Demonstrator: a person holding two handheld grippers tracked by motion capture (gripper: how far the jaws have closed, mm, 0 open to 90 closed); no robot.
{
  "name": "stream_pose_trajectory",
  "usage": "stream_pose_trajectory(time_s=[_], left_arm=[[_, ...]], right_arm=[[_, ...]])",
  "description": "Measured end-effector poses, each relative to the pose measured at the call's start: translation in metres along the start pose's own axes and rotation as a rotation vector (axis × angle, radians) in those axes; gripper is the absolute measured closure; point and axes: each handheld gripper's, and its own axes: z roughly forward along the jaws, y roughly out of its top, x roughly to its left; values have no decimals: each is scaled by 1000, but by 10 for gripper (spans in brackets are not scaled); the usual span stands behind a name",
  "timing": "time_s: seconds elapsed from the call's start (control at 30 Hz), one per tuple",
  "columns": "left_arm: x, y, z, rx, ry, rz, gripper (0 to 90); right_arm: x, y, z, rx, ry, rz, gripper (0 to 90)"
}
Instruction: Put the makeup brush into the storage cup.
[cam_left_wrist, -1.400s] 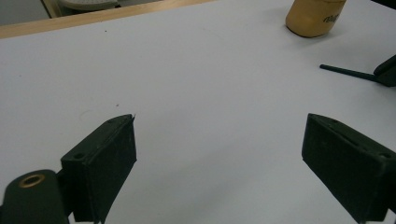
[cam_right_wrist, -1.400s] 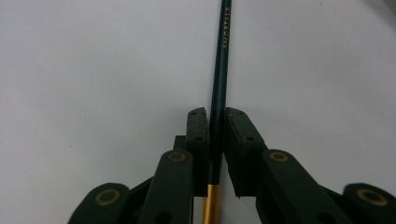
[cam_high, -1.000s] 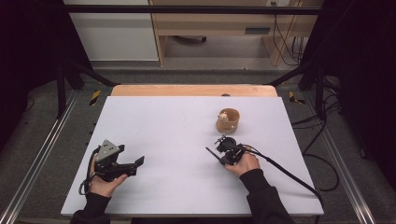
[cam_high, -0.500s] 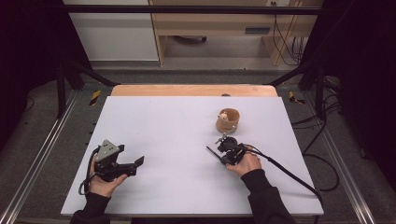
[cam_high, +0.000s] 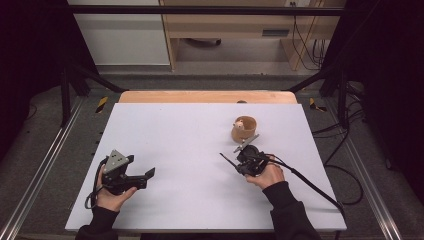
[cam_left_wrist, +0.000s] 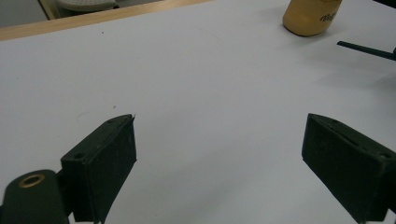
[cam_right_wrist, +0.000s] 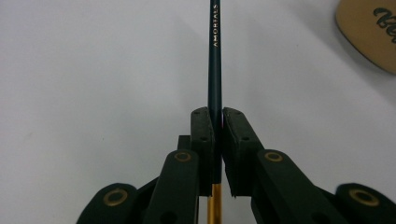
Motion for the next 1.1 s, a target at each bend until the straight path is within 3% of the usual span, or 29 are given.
stream_pose_trajectory(time_s=[0.37,0.77,1.1], left_arm=[[-5,1,1,5,-15,16,95],[-10,2,4,19,-35,52,96],[-20,6,8,45,-68,113,103]], right_arm=[[4,-3,-11,-82,19,-79,831],[10,-2,-17,-93,56,-124,831],[15,2,-19,-95,90,-170,832]])
